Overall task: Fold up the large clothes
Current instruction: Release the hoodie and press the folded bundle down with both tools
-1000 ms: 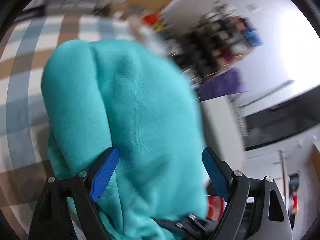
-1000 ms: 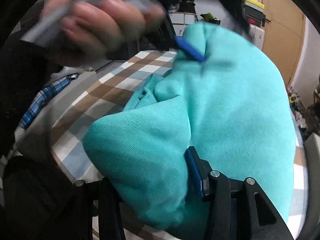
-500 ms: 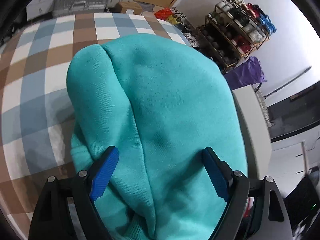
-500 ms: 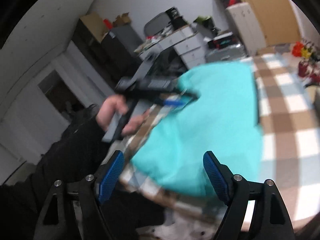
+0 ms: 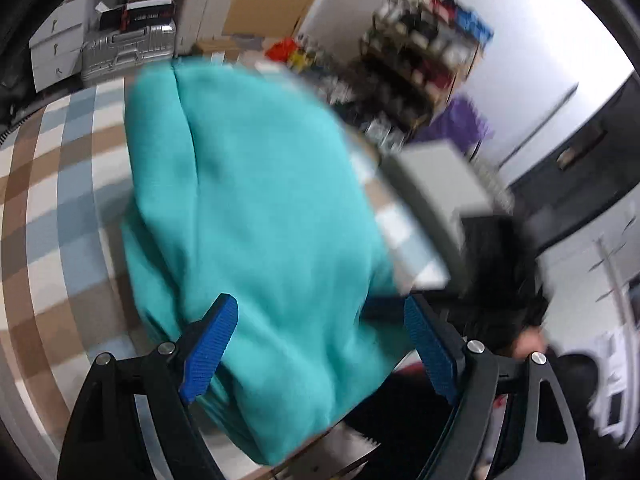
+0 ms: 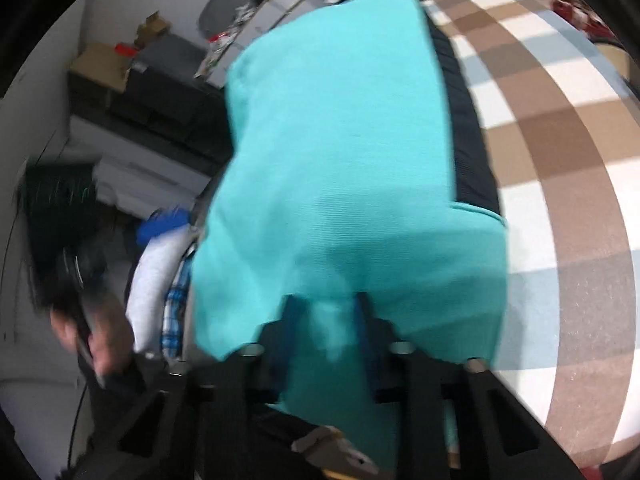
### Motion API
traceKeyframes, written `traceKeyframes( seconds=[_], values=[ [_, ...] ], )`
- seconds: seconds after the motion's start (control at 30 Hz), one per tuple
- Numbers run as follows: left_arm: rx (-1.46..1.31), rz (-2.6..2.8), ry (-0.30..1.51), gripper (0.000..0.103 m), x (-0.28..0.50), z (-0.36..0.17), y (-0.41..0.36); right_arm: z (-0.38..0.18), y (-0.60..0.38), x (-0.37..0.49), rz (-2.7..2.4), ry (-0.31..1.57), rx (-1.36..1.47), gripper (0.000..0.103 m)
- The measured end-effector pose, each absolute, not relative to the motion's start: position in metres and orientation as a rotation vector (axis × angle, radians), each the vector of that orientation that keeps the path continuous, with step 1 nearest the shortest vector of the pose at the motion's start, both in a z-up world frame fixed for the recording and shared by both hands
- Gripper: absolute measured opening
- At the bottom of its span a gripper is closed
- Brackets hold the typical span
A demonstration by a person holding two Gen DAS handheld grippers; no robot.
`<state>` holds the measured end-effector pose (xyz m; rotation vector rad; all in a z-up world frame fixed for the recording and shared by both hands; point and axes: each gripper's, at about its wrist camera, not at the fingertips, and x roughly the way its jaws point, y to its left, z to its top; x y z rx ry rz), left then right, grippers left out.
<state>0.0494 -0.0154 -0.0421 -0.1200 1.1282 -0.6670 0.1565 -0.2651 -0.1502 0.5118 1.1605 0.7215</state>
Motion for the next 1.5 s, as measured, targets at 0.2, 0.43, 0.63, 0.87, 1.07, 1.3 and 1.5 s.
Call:
traceKeyframes(
  seconds=[0.2, 0.43, 0.63, 0.87, 1.07, 1.3, 1.5],
  values=[
    [-0.06, -0.577, 1.09, 0.081, 0.035, -0.101, -0.014, -0.156, -0.27, 0.161, 0.71, 1.175, 0.507, 0.0],
    [-0.107, -0.62, 0.996, 0.081, 0.024, -0.106, 0.005, -0.091, -0.248, 0.178, 0.633, 1.177, 0.2, 0.004],
    [-0.221, -0.68, 0.962, 0.081, 0.028, -0.111, 0.025, 0.0, -0.178, 0.227, 0.654, 1.014, 0.032, 0.004],
    [-0.291, -0.722, 0.972, 0.081, 0.033, -0.114, 0.042, -0.042, -0.059, 0.319, 0.56, 1.149, -0.206, 0.004],
    [-0.214, -0.674, 0.971, 0.081, 0.033, -0.113, 0.039, -0.146, -0.037, 0.346, 0.488, 1.415, -0.268, 0.0],
    [-0.257, -0.713, 0.983, 0.081, 0.04, -0.117, 0.049, -0.105, -0.047, 0.335, 0.546, 1.333, -0.239, 0.001],
    [-0.272, -0.711, 0.984, 0.081, 0.044, -0.118, 0.056, -0.019, -0.11, 0.296, 0.545, 1.176, -0.243, 0.029]
  ],
)
